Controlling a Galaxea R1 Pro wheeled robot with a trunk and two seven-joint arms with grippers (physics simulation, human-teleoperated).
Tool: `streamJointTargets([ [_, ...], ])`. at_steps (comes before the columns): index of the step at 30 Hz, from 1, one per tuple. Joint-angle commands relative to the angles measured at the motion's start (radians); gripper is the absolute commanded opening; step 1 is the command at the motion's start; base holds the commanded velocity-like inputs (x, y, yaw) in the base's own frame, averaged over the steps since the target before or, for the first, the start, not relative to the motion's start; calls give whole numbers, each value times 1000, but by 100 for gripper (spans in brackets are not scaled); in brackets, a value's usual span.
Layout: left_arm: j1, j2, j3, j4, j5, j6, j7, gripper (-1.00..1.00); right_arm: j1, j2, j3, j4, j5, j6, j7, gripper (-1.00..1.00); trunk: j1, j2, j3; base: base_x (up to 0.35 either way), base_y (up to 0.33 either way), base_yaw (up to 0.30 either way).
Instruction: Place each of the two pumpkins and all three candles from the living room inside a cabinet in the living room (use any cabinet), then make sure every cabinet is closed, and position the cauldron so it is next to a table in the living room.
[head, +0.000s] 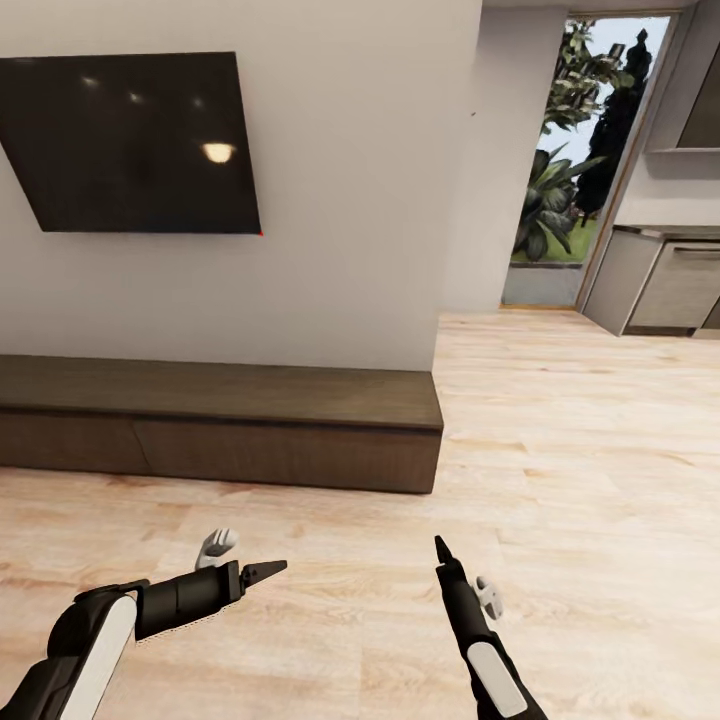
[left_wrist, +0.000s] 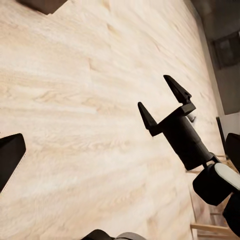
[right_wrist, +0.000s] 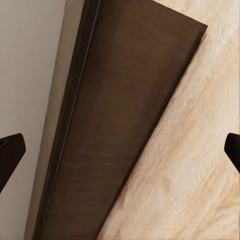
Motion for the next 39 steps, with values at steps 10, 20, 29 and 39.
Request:
streamJointTargets([
  [10,0,0,1,1,-4,4,-6,100,-6,1,0,1,-8,1,-1,100,0,0,-1,338,0,0],
  [20,0,0,2,3,-4,2,-6,100,-15,1,-4,32,-107,39,59,100,0,0,-1,325,0,0],
  [29,-1,0,1,3,-1,4,-8,100,-14,1,-6,60,-296,168,131,100,0,0,-1,89,0,0],
  [39,-1,0,5,4,1,4,-8,100,-14,1,-3,70,-299,166,162,100,0,0,-1,221,0,0],
])
